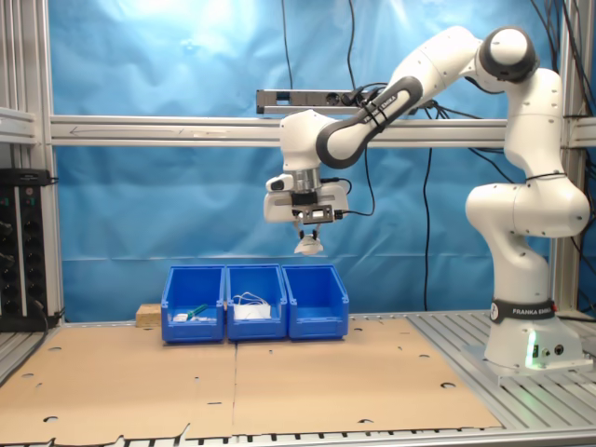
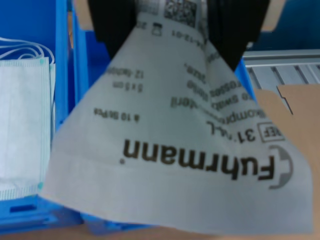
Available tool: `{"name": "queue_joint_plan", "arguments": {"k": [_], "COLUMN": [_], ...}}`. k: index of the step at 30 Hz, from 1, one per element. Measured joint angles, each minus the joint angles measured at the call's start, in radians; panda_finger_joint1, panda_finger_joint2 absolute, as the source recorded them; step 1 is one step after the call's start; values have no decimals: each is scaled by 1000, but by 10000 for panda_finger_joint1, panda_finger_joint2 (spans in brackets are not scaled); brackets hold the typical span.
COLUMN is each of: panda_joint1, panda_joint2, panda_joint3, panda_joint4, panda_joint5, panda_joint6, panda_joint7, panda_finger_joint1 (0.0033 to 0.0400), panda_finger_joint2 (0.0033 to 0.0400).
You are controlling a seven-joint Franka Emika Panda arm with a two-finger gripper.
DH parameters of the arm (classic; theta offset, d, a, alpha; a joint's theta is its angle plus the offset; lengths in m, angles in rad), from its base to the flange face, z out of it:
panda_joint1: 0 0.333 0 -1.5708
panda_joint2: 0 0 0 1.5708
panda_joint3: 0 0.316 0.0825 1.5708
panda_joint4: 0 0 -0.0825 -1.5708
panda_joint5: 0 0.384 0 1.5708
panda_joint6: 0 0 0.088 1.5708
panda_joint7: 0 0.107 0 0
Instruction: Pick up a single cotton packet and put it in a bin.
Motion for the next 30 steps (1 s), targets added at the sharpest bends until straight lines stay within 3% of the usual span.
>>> {"name": "queue_joint_plan", "arguments": {"k": [15, 30], "panda_joint1": [-5, -6], "panda_joint2": [11, 75], "panda_joint3": [-148, -187], "panda_joint4": [-5, -13], "panda_joint5": [-44, -49], "panda_joint6": [74, 160], "panda_joint7": [-120, -191], "panda_finger_joint1": [87, 87], "panda_finger_joint2": [87, 87]}}
